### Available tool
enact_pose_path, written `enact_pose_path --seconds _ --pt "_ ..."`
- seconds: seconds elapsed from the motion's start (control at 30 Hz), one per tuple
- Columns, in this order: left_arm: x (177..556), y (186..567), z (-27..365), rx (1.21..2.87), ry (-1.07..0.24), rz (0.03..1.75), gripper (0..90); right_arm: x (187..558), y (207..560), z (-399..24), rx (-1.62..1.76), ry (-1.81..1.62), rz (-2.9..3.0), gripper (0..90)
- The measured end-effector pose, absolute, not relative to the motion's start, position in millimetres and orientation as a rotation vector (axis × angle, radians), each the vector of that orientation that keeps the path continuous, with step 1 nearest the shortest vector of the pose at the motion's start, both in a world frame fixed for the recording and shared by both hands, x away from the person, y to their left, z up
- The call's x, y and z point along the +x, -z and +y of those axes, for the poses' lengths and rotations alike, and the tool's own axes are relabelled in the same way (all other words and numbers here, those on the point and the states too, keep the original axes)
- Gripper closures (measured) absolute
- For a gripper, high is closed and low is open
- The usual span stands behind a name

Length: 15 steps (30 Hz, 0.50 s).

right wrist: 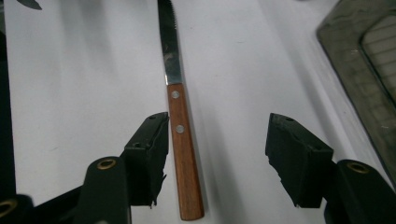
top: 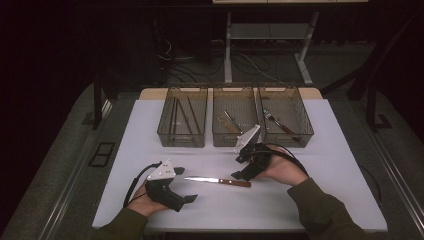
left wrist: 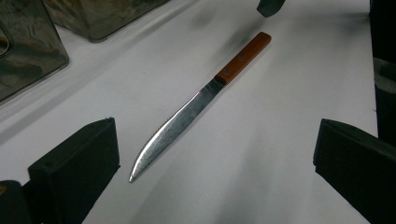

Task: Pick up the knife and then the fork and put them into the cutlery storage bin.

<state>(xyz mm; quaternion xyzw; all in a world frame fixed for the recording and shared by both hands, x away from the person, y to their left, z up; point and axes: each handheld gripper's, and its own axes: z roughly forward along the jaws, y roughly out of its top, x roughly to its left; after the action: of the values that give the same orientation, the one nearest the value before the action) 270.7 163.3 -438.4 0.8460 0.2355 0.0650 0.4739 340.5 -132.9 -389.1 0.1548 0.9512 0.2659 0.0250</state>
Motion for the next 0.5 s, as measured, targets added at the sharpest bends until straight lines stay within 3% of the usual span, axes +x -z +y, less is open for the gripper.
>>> enact_pose_path --seconds 0.5 --pt "270.3 438.2 163.1 2.069 -0.157 0.576 0.0 339.1 399.1 -94.8 0.316 -0.591 3.068 60.7"
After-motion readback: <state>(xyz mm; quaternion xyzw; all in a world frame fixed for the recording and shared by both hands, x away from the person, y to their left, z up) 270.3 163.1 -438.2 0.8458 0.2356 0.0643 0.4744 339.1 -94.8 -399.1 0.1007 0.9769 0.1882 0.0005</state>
